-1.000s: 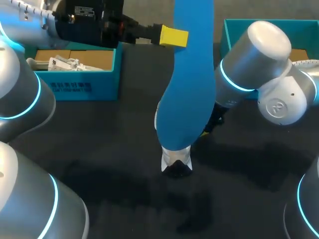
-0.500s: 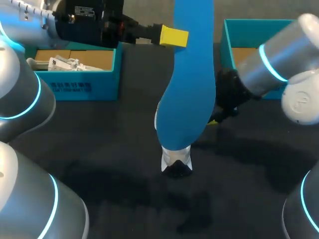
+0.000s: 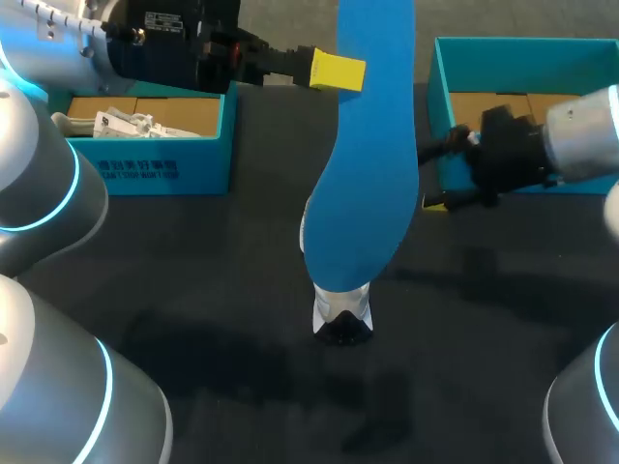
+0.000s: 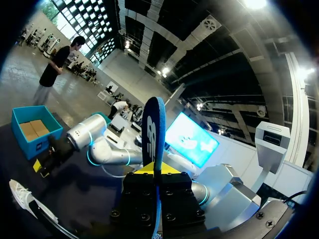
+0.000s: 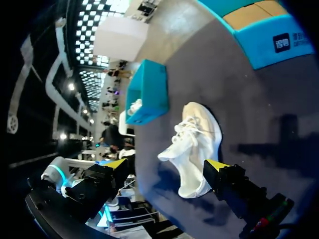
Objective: Take the shoe out of the shoebox, open the shoe tongue, remove and reinsert the insole, then place the shoe into the shoebox
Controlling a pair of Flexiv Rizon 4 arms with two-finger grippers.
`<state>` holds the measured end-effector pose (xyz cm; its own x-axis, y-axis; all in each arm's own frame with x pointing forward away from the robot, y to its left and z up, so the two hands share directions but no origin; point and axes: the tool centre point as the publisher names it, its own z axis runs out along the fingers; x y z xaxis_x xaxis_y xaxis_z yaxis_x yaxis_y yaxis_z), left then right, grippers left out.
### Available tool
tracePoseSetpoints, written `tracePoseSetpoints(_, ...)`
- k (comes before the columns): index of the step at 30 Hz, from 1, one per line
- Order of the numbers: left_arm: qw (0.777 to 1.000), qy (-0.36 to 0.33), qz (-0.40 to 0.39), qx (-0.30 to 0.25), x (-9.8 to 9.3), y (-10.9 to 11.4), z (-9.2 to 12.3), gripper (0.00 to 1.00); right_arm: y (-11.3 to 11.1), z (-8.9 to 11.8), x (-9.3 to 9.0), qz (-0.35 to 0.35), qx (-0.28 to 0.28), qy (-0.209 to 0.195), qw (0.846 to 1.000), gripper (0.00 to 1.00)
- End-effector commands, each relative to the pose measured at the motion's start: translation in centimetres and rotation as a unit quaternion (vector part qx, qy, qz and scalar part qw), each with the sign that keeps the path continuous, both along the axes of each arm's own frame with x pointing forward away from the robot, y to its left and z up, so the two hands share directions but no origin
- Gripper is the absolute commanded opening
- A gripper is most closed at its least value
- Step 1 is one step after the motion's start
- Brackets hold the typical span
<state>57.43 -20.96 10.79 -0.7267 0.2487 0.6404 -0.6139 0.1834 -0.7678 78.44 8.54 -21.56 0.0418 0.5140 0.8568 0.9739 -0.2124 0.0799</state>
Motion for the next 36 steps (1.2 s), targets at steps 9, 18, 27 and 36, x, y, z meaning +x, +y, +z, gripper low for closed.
tracePoseSetpoints(9, 1.0, 0.0, -0.001, 0.0, 0.0, -0.1, 0.0, 0.0, -0.7, 6.0, 0.0, 0.035, 0.125, -0.018, 0.991, 1.0)
tracePoseSetpoints(18, 1.0, 0.0, -0.001, 0.0, 0.0, -0.1, 0.0, 0.0, -0.6, 10.1, 0.3, 0.02, 0.169, -0.007, 0.985, 1.0)
tracePoseSetpoints(27, 1.0, 0.0, -0.001, 0.0, 0.0, -0.1, 0.0, 0.0, 0.1, 12.7, 0.0, 0.038, 0.222, -0.006, 0.974, 1.0)
tracePoseSetpoints(36, 1.0, 0.0, -0.001, 0.0, 0.0, -0.1, 0.0, 0.0, 0.4, 13.6, -0.2, 0.035, 0.235, -0.012, 0.971, 1.0)
